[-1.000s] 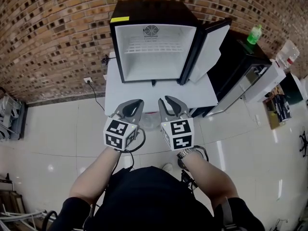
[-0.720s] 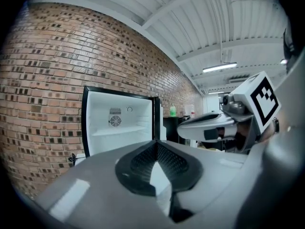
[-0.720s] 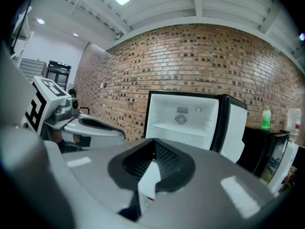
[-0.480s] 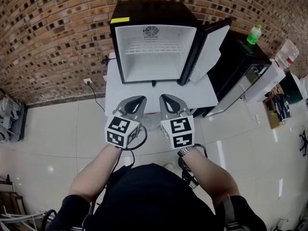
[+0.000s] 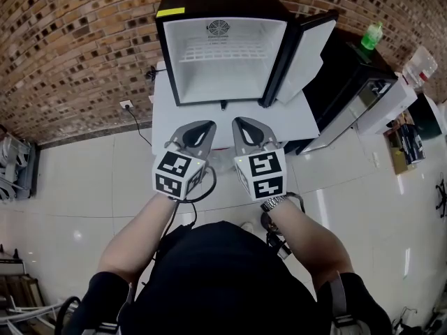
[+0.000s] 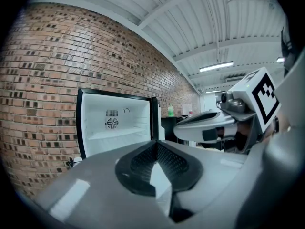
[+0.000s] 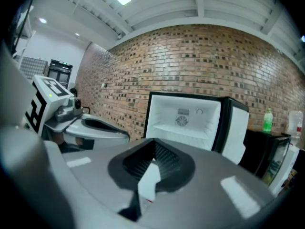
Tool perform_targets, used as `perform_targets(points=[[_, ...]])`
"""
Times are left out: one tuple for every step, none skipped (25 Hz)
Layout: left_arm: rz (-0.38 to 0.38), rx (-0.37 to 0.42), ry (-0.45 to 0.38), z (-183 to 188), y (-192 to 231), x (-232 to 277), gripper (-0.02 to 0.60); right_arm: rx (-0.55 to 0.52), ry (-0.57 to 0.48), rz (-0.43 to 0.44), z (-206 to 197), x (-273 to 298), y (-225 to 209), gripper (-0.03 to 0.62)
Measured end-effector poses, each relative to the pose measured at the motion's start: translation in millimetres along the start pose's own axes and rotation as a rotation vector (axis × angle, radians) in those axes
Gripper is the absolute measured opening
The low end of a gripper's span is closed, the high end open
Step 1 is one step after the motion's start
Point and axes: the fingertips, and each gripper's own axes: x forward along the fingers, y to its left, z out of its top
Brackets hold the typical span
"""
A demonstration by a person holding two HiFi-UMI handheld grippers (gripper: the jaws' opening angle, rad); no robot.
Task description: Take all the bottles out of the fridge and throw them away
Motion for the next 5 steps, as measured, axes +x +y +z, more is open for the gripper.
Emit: perform_targets(points=[[-0.001,0.001,0.0,-0.3,0.2,0.2,0.003,-0.001,0.0,0.0,0.0,0.6,0.6,0.003],[-0.003,0.001,0.0,-1.0,0.2,0.3,0.003,-0.001,0.0,0.0,-0.6,1.1,1.4,0.003],[-0.004,0.0,0.001,-2.0,0.0,0.5,0.003,0.0,0.001,0.0,-1.4,1.5,2.1,0.003],[-0.006,-0.001,0.002,-3.1,-0.4,0.7,0.003,0.0,0.003,0.0,-2.5,1.9,2.8,0.003],[-0.008,-0.002,0.003,-4.2,-0.8,0.9,0.003,0.001,0.004,0.001,-3.6,2.2,3.4,0.003]])
